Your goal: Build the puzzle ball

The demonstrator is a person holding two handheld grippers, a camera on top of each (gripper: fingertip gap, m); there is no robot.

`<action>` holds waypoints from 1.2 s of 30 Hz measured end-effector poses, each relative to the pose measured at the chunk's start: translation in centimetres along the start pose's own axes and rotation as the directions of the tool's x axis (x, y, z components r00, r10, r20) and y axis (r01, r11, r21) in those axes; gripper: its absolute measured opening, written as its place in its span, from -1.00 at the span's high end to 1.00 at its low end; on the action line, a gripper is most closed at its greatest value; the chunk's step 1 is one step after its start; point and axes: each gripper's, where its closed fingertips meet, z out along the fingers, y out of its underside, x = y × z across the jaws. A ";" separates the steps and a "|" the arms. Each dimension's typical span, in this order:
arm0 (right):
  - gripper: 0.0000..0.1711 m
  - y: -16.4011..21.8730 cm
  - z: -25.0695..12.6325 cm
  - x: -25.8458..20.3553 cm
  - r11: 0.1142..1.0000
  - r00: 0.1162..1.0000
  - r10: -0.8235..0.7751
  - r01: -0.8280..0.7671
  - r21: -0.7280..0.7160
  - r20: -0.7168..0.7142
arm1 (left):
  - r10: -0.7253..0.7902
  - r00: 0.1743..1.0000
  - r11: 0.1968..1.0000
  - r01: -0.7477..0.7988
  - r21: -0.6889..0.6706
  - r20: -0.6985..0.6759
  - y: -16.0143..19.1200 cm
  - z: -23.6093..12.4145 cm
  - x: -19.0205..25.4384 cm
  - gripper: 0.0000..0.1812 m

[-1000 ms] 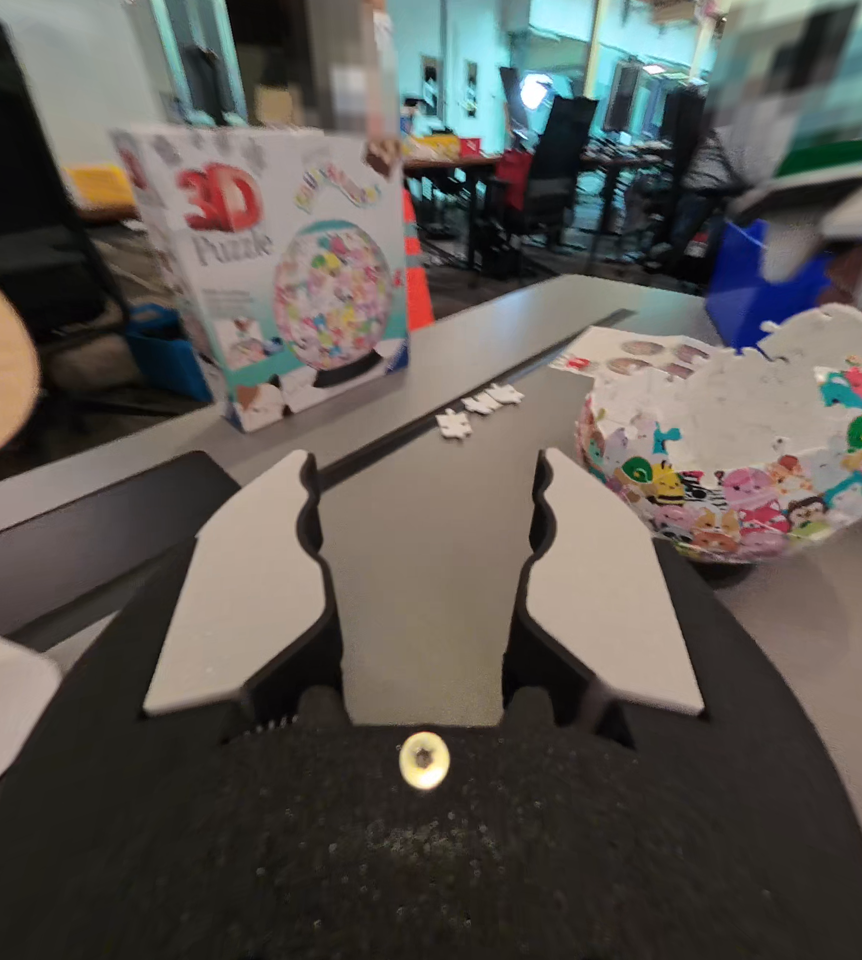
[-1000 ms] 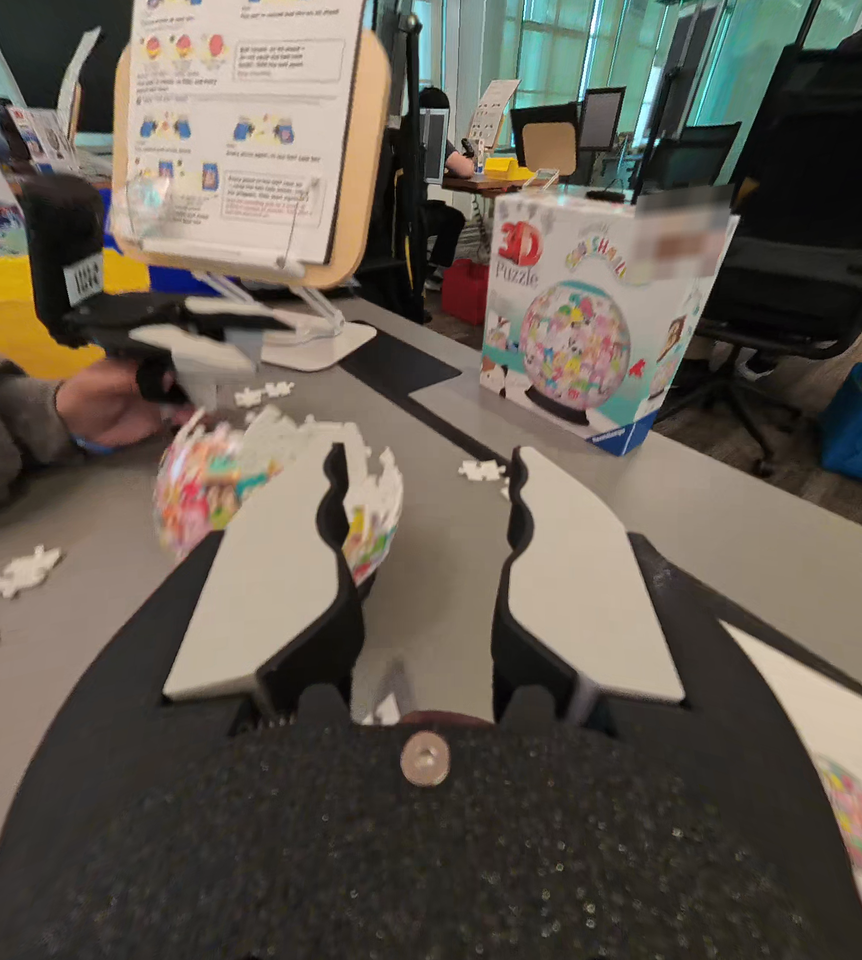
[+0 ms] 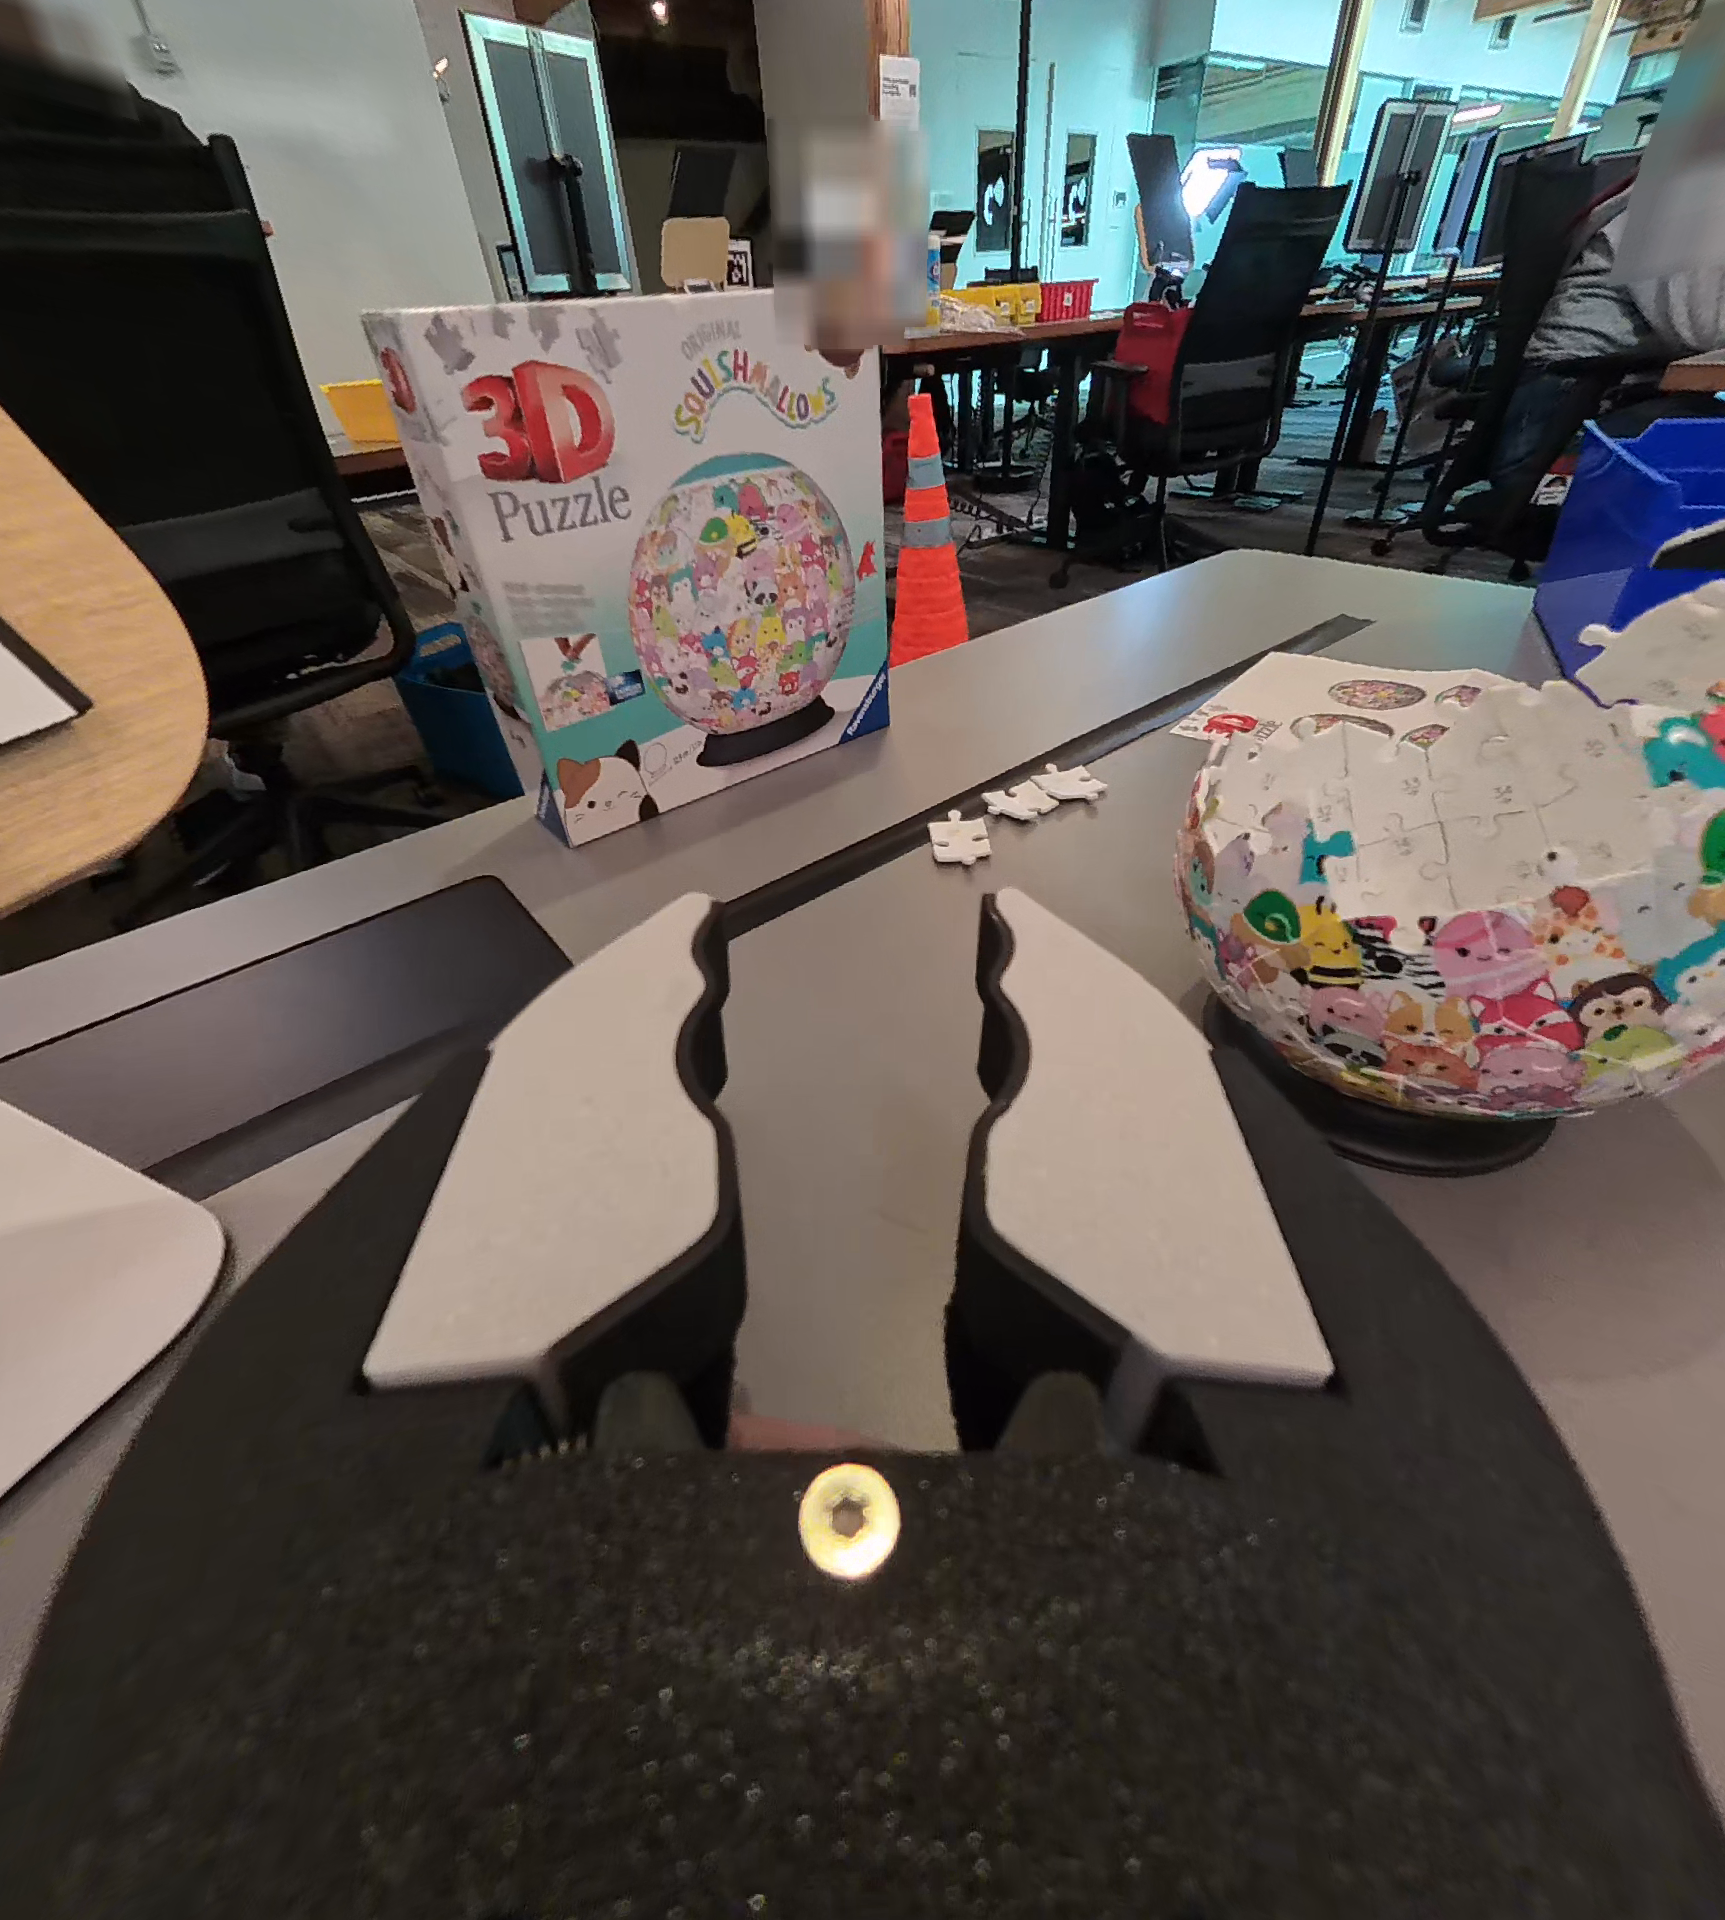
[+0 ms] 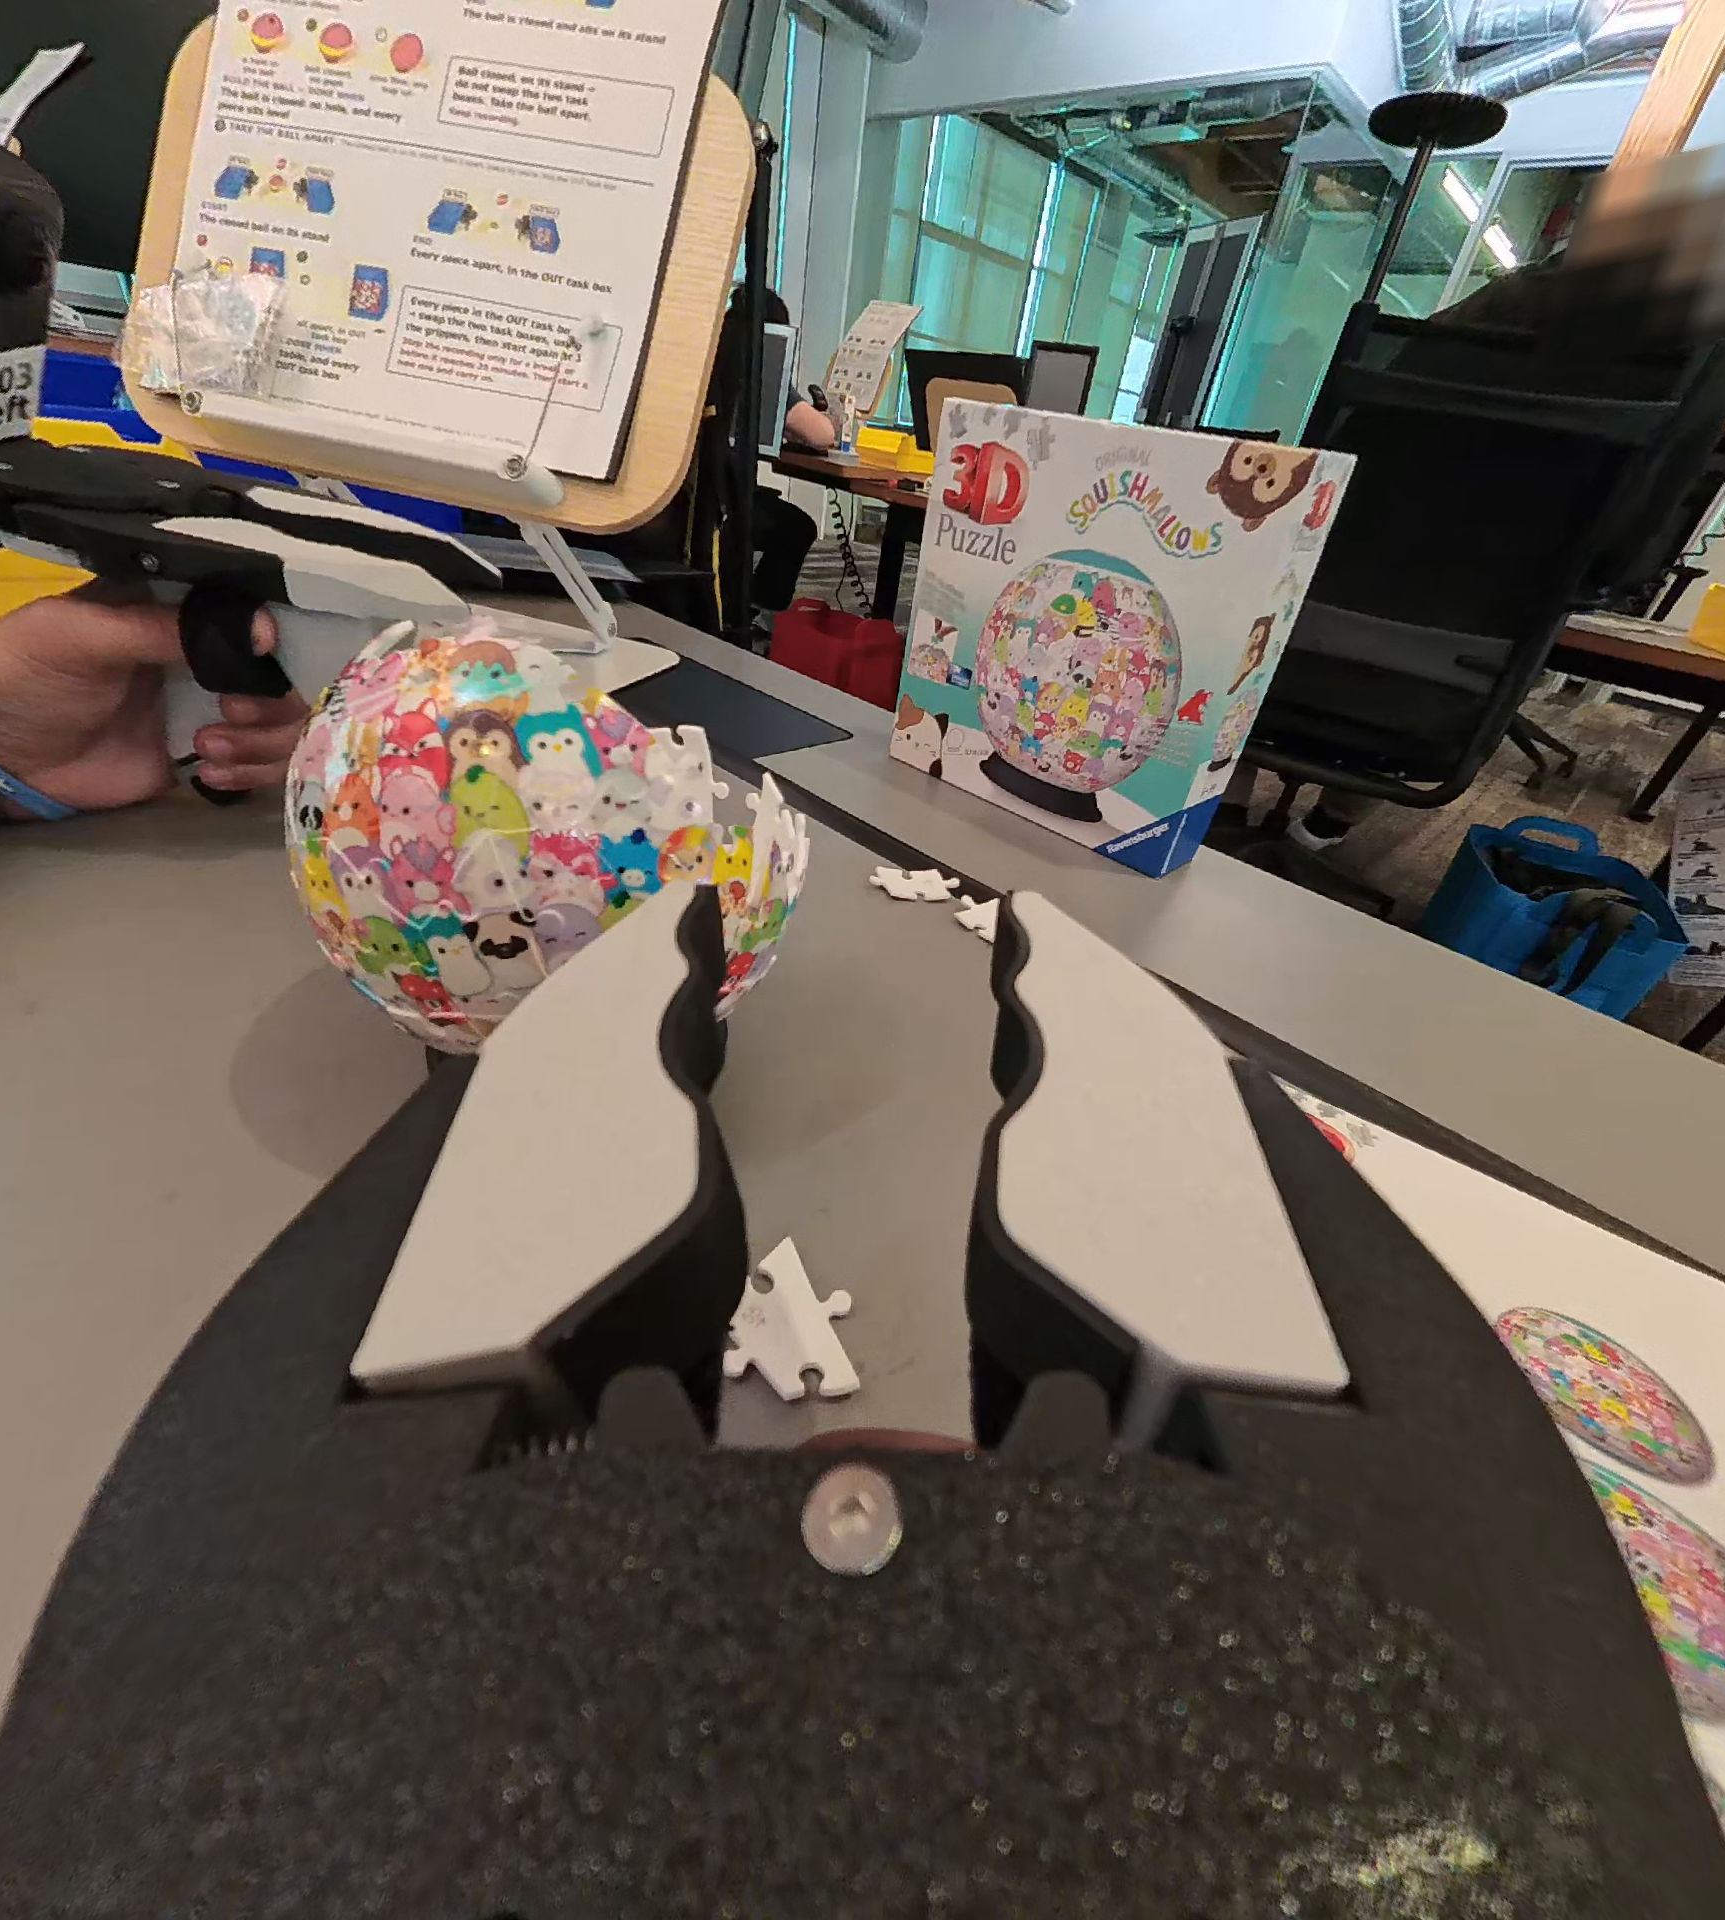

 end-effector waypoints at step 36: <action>0.29 0.1 -1.5 0.8 0.995 0.992 0.102 -0.102 0.000 0.080 | 0.077 0.702 0.860 -0.407 -0.310 -0.708 -7.3 3.7 11.2 0.38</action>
